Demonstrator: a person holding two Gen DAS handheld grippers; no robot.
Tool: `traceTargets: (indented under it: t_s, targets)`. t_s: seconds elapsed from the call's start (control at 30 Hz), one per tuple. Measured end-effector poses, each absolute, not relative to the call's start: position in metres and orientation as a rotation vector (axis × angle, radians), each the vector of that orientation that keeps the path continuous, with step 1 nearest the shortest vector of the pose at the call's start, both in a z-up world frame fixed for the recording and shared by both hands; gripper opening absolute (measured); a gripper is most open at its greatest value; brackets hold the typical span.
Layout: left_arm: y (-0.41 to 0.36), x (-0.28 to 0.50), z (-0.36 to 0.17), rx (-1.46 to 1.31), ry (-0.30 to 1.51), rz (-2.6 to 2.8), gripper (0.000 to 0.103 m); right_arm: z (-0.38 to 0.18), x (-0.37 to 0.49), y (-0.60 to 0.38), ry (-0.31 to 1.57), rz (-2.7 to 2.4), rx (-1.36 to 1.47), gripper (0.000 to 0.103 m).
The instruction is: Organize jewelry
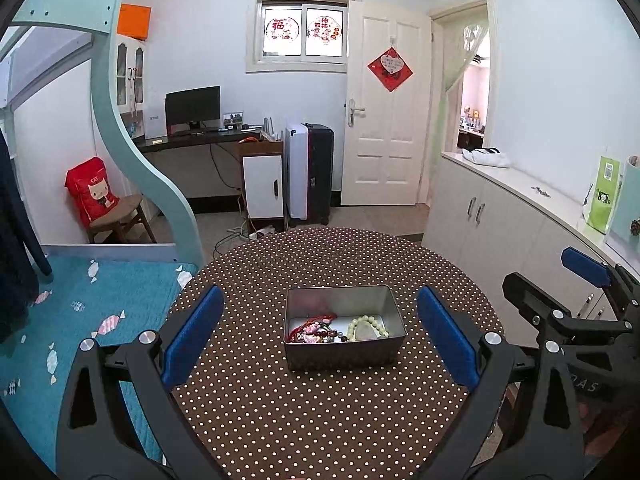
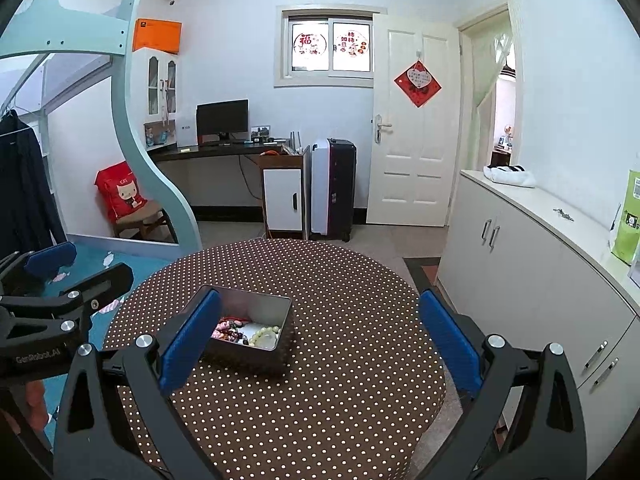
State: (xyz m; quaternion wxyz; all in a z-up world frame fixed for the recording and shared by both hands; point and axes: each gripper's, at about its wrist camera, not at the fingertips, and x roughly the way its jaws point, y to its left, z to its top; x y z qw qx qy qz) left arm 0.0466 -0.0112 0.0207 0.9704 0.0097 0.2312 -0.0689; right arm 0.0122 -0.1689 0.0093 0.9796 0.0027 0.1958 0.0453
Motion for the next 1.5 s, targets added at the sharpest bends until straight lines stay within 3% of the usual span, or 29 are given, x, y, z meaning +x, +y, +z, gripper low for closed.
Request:
traceTargets:
  t_s: [1.5]
  targets:
    - [-0.0124, 0.0496, 0.0162, 0.032, 0.496, -0.112, 0.097, 0.0042, 0.0106, -0.1630, 0.404, 0.109, -0.015, 0.096]
